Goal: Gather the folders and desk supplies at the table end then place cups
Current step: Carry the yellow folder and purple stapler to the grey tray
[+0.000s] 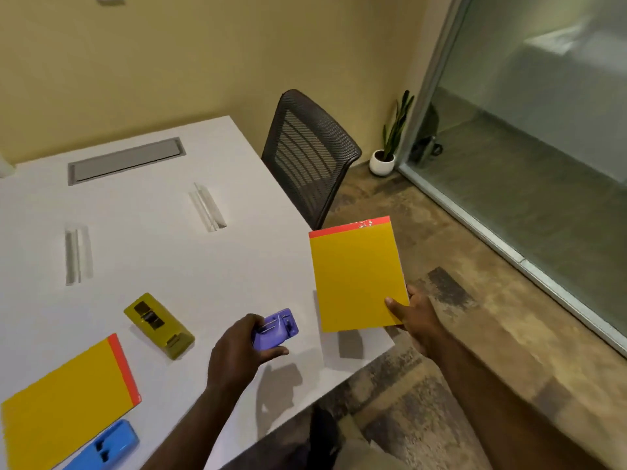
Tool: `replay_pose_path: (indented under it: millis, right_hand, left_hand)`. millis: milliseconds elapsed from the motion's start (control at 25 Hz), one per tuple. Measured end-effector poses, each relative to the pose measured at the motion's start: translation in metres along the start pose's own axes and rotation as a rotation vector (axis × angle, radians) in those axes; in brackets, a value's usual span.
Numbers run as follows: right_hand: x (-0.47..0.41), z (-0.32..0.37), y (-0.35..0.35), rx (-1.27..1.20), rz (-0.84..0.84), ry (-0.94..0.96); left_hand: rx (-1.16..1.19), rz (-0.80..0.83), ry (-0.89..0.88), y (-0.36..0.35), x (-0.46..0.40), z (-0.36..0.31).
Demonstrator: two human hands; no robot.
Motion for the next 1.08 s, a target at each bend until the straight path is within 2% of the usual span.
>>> replay_pose_path:
  millis: [320, 480, 640, 840, 1080]
  right_hand:
    - [0.074, -0.002, 0.118, -0.087, -0.28, 0.093]
    - [0.082, -0.01, 0.191, -0.179, -0.388, 0.107]
    - [0.07, -0.014, 0.277, -0.228, -0.394, 0.109]
    - [0.044, 0.0, 0.375, -0.192, -0.35, 0.126]
    - [-0.004, 0.023, 0.45, -0.192, -0.334, 0.154]
  left_hand:
    - [-0.005, 0.13, -0.2, -0.053, -0.047, -0.096]
    - [-0.008, 0.167, -0.217, -0.094, -0.086, -0.152]
    - [0.074, 0.127, -0.161, -0.149, -0.123, -0.214]
    - [0.238, -0.014, -0.089, -0.202, -0.16, -0.295]
    - [0.265, -0.072, -0.096, -0.23, -0.223, -0.361]
Point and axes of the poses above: each hand's wrist, its own x-axis away from the middle knuckle, its own y-axis out of the back of the hand, z = x × y, the point moved 5 cm from there along -x, towards the middle knuckle, and after that the axes turned 8 degrees about z, right-handed, at the moved point
